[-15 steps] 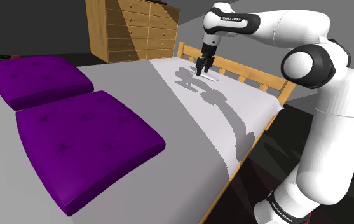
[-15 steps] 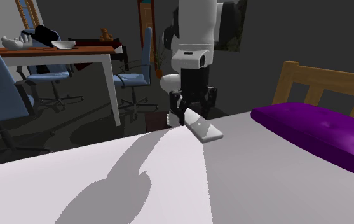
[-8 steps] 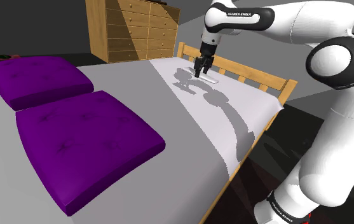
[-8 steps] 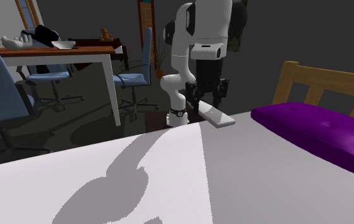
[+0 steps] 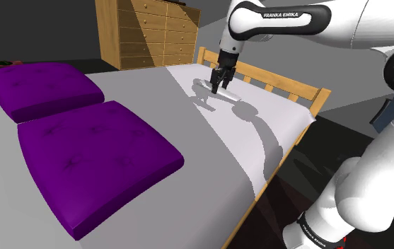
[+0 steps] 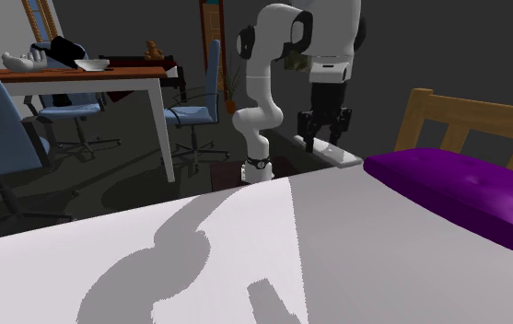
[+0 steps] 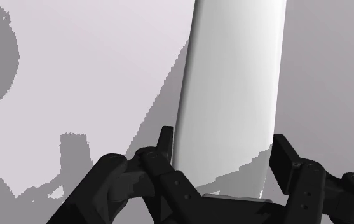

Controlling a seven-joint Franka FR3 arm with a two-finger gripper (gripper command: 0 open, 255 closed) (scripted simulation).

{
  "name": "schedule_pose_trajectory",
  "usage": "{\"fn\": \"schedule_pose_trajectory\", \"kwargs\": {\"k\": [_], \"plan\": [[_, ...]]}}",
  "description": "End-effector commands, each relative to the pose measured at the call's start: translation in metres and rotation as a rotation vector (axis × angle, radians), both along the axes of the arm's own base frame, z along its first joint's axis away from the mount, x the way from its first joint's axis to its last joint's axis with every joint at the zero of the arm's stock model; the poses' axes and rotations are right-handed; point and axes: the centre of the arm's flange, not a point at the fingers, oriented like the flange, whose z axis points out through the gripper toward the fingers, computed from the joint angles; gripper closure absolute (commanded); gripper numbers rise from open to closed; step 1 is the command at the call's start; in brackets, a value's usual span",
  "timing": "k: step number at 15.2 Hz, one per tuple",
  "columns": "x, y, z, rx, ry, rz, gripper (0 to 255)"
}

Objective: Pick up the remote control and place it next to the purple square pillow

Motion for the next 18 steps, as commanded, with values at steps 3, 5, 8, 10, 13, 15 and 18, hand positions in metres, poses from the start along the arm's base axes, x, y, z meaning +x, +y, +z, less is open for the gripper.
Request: {"fn": "schedule_pose_trajectory", "kwargs": {"k": [3,5,8,10,13,15,18], "plan": [[-0.027,0.045,0.000,-0.001,0.000,-0.001,255],[-0.041,0.068,0.001,-0.001,0.000,-0.001,255],[-0.062,0.102,0.001,-0.001,0.000,-0.001,255],[-0.075,0.124,0.001,-0.001,0.000,-0.001,255],[-0.096,0.158,0.001,-0.001,0.000,-0.001,255],[-0.110,0.180,0.001,-0.001,0.000,-0.001,255],[-0.131,0.214,0.001,-0.001,0.000,-0.001,255]]}}
